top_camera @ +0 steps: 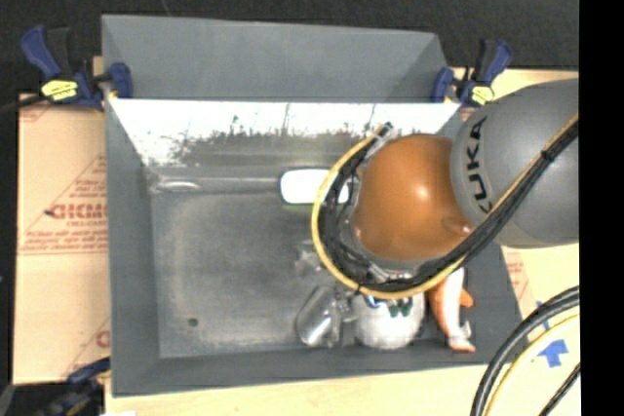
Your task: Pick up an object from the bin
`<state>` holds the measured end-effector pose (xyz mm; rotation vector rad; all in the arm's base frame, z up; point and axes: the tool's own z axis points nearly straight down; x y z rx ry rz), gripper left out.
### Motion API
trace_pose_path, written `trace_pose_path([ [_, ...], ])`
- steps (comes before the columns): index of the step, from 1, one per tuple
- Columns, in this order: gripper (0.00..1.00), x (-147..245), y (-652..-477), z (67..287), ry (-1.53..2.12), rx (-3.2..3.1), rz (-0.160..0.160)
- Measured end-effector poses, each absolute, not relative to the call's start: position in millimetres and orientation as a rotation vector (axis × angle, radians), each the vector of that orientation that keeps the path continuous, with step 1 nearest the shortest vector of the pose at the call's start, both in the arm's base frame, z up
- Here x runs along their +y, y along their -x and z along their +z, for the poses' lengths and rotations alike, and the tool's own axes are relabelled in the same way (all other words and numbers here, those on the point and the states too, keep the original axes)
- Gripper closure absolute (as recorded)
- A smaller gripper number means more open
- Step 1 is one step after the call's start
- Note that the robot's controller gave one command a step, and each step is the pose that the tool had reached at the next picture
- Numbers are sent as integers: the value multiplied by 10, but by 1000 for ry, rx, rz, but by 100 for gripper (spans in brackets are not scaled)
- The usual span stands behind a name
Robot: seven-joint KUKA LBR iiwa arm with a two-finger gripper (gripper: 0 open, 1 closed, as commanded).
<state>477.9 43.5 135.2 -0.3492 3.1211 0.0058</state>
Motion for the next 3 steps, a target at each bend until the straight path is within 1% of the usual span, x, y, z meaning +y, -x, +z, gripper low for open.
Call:
trace_pose_path([
  [1, 0, -367, -5554, 1473, 619, 3073, -2],
  [2, 0, 286, -4984, 690, 1062, 2959, 18],
  [3, 100, -433, -5753, 716, 1471, 2757, 1],
])
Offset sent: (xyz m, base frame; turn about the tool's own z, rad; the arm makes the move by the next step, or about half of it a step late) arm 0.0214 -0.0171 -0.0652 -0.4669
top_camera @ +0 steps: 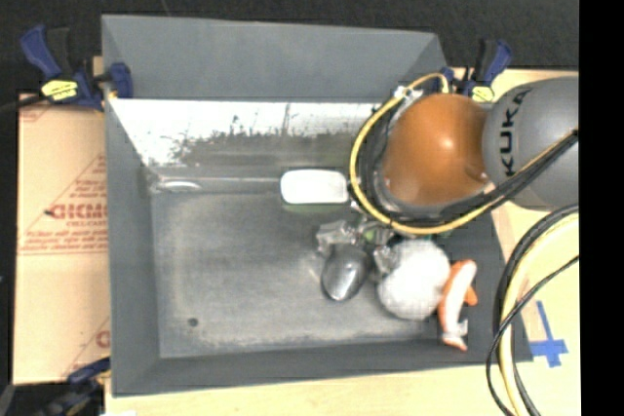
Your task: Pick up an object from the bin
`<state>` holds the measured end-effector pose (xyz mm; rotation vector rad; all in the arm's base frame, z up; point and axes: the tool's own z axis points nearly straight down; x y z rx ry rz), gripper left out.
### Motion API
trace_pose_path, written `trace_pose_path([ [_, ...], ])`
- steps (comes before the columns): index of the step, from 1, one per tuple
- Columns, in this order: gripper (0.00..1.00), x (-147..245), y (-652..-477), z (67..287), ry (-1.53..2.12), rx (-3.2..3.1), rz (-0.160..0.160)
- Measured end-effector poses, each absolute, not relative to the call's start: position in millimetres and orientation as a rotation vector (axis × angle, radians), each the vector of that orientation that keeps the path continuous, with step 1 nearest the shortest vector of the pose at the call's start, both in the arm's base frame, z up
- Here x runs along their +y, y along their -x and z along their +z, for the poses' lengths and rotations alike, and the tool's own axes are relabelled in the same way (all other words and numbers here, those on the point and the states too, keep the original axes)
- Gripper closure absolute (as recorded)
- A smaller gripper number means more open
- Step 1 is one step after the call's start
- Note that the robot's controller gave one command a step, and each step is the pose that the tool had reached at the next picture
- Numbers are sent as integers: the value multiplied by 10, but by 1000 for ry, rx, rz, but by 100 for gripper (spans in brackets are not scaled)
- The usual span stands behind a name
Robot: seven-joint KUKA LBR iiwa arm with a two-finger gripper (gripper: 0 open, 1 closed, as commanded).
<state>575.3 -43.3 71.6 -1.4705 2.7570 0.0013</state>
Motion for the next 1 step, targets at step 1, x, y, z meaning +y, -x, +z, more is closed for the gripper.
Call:
trace_pose_path([
  [1, 100, -433, -5753, 716, 1469, 2758, 2],
])
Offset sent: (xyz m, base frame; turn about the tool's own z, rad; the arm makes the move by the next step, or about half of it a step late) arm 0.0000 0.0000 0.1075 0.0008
